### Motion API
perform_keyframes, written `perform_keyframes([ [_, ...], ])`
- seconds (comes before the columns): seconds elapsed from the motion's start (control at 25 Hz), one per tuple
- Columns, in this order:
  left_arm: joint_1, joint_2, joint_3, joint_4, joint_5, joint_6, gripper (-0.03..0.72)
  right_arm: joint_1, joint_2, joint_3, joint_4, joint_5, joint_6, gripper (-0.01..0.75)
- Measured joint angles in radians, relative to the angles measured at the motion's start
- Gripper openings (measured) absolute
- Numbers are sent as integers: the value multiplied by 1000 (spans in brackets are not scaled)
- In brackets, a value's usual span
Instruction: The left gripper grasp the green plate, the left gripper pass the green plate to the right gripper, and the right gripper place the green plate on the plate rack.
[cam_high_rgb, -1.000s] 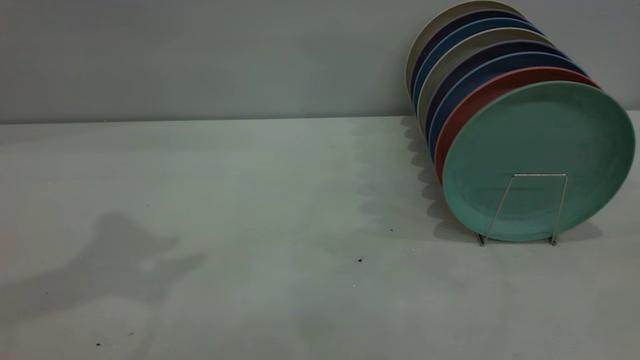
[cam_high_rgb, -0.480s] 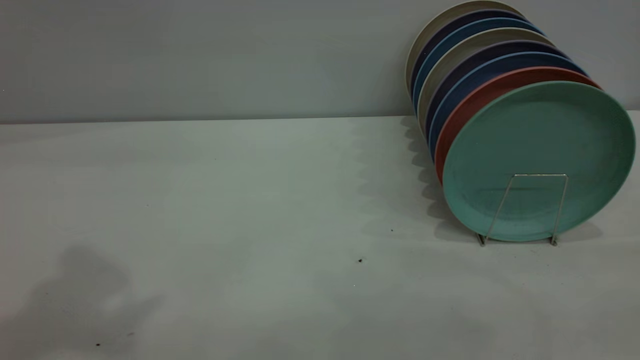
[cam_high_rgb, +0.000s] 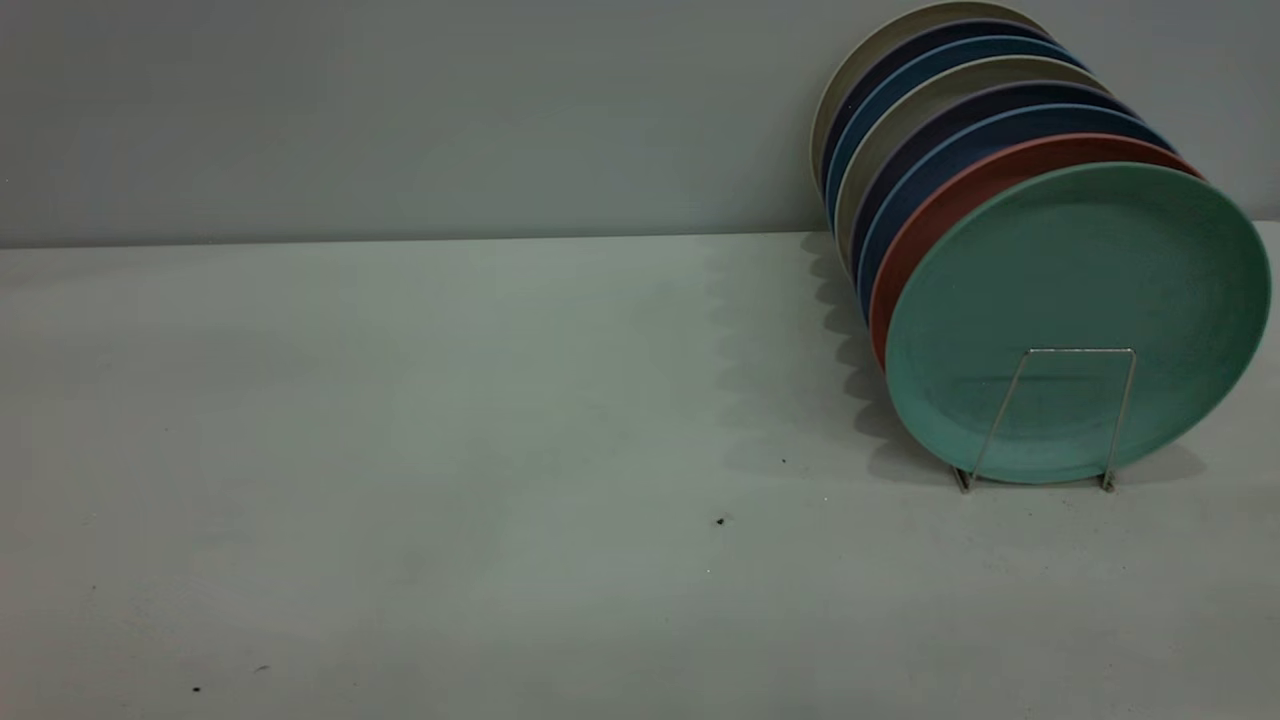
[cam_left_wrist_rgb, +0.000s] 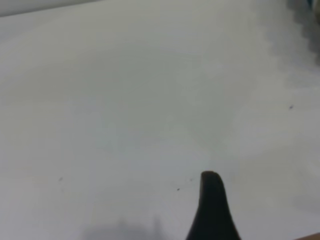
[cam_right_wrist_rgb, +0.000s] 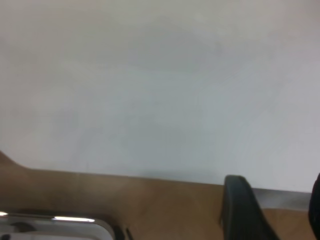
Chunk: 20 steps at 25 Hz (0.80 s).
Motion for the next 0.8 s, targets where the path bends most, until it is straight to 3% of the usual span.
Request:
perform_keyframes([
  [0.56, 0, -470, 576, 147, -5, -87, 570, 0, 0, 0, 69, 0, -21, 344],
  [0.8, 0, -646, 743, 216, -12, -172, 569, 0, 0, 0, 69, 0, -21, 344],
])
